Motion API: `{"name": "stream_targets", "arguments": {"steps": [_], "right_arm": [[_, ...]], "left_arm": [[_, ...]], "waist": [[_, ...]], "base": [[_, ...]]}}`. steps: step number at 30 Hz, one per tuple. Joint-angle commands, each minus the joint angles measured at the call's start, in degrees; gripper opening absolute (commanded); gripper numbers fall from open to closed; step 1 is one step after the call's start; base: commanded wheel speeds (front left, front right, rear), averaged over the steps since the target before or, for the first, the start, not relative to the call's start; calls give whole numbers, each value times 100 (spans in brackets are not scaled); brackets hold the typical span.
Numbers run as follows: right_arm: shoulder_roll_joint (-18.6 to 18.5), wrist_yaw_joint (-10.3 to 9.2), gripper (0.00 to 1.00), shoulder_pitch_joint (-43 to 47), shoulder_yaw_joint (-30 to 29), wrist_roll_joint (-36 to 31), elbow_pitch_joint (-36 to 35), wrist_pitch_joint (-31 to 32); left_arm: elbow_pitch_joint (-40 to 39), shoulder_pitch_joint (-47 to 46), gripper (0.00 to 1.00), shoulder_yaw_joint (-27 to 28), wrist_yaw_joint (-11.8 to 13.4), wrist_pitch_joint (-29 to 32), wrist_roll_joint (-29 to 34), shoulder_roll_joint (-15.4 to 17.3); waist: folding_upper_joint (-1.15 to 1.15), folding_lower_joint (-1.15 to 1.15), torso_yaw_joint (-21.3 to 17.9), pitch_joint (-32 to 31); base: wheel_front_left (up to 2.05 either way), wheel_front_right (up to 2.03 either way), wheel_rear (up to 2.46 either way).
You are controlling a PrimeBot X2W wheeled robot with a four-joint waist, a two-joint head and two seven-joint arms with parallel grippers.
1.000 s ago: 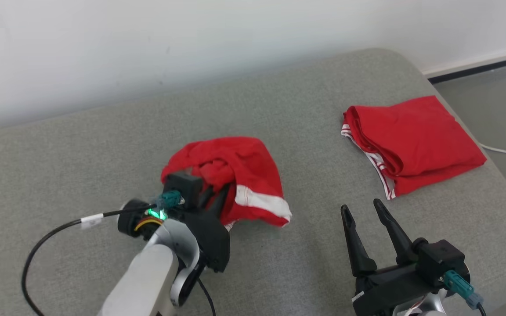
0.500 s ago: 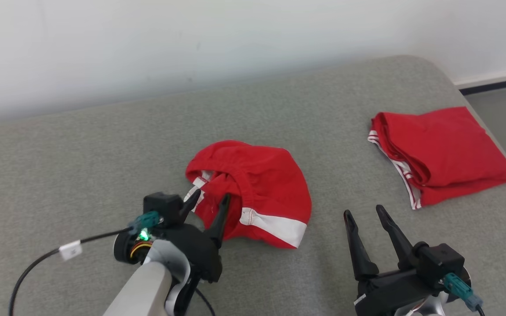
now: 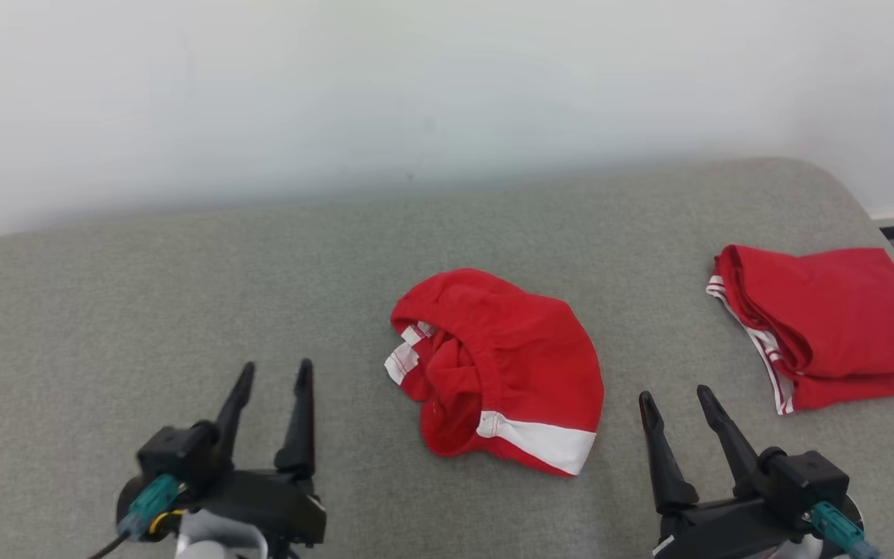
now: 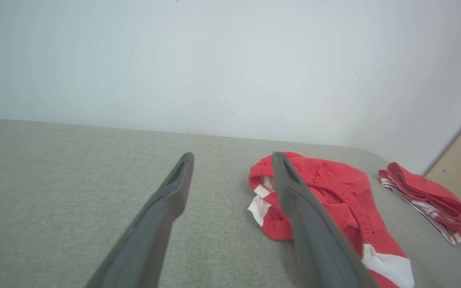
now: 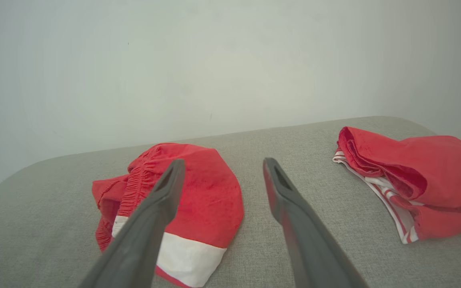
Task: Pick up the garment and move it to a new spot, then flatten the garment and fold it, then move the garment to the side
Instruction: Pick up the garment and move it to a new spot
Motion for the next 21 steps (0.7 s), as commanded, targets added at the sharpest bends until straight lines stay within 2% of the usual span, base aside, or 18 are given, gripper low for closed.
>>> {"name": "stream_targets", "arguments": {"steps": [1, 4, 7, 9, 13, 21], "right_arm": [[-8, -15, 100, 76, -33, -31, -30, -23], [-29, -15, 100, 129, -118, 14, -28, -76], [-44, -15, 100, 201, -275, -47, 1, -185], [-41, -15, 100, 242, -336, -51, 22, -250], [-38, -15, 100, 309, -382, -86, 87, -375], [-63, -15, 100, 421, -387, -150, 351, -505]], "left_arm": [[-236, 213, 100, 133, 90, -47, 118, 11], [-1017, 598, 100, 570, 293, -59, 496, -7], [-1765, 1166, 100, 1037, 365, -57, 1066, -119], [-1991, 1425, 100, 1253, 357, -58, 1302, -178], [-2099, 1830, 100, 1570, 199, -59, 1599, -282], [-1743, 2373, 100, 1980, 1, -60, 1967, -347]], "waist": [[0, 1, 133, -103], [0, 1, 203, -116], [0, 1, 276, -137], [0, 1, 310, -142], [0, 1, 349, -154], [0, 1, 310, -185]], "base": [[0, 0, 0], [0, 0, 0], [0, 0, 0], [0, 0, 0], [0, 0, 0], [0, 0, 0]]}}
